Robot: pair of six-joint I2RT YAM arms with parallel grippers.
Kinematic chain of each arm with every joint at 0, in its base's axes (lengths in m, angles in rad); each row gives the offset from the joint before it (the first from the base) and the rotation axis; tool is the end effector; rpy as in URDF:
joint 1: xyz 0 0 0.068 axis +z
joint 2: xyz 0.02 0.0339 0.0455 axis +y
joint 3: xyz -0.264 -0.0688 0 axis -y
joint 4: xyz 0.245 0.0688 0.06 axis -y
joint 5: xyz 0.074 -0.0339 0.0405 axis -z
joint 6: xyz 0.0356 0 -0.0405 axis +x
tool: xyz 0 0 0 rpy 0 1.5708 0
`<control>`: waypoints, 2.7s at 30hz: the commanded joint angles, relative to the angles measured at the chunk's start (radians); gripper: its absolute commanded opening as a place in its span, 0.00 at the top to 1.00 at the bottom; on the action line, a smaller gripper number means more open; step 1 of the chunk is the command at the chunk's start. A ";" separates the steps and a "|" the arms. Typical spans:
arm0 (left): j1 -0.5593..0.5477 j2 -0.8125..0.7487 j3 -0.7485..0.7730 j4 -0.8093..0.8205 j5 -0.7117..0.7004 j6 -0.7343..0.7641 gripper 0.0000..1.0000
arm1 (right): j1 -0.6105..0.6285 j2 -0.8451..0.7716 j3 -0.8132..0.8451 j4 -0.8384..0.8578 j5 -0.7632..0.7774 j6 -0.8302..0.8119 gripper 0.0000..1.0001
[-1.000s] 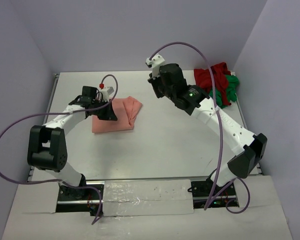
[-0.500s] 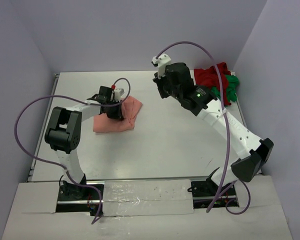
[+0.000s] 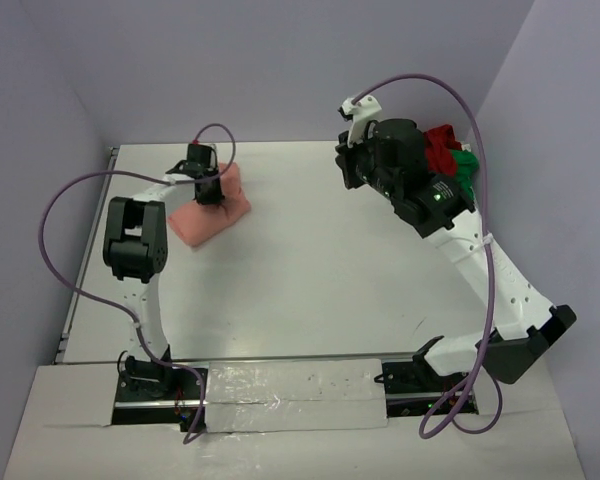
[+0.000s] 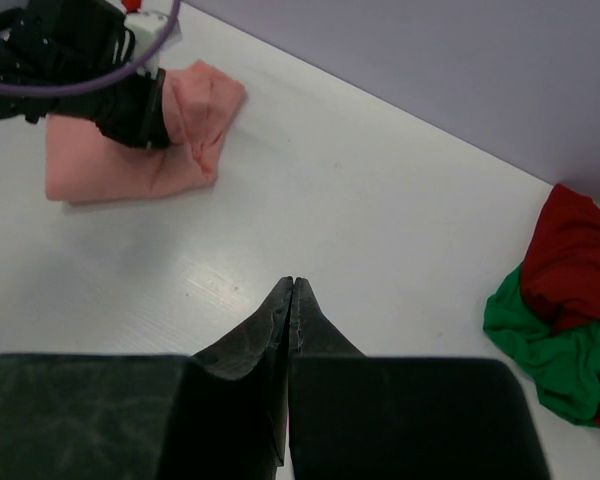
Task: Fold and stack the t-shirts
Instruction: Fold the tshirt, then neatly place the folded tshirt to the corner
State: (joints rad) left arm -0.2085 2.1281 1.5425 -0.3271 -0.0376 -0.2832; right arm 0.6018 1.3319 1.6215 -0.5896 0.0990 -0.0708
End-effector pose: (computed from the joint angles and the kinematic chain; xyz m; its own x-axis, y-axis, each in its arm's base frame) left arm 0.4542 -0.0947 0.1655 -0.7947 -0.1173 -0.5956 -0.0393 0.9890 -0.1423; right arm 0.2326 0.1555 0.4651 -0.2086 -0.2287 -0.9509 -0.5015 0.8597 -0.0967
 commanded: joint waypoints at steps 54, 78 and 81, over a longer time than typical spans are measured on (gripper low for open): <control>0.357 -0.168 -0.053 -0.195 -0.041 0.067 0.96 | -0.119 -0.197 -0.071 0.028 -0.133 0.040 1.00; 0.356 0.251 0.444 -0.245 0.044 0.016 0.97 | -0.157 -0.109 -0.055 0.014 -0.125 0.043 1.00; 0.354 0.164 0.317 -0.233 0.108 0.009 0.97 | -0.165 -0.112 -0.069 0.017 -0.125 0.045 1.00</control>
State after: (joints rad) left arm 0.1474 2.3535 1.9495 -0.5587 -0.0166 -0.2539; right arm 0.4515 1.2350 1.5517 -0.5987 -0.0341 -0.0410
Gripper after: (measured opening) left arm 0.039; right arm 0.007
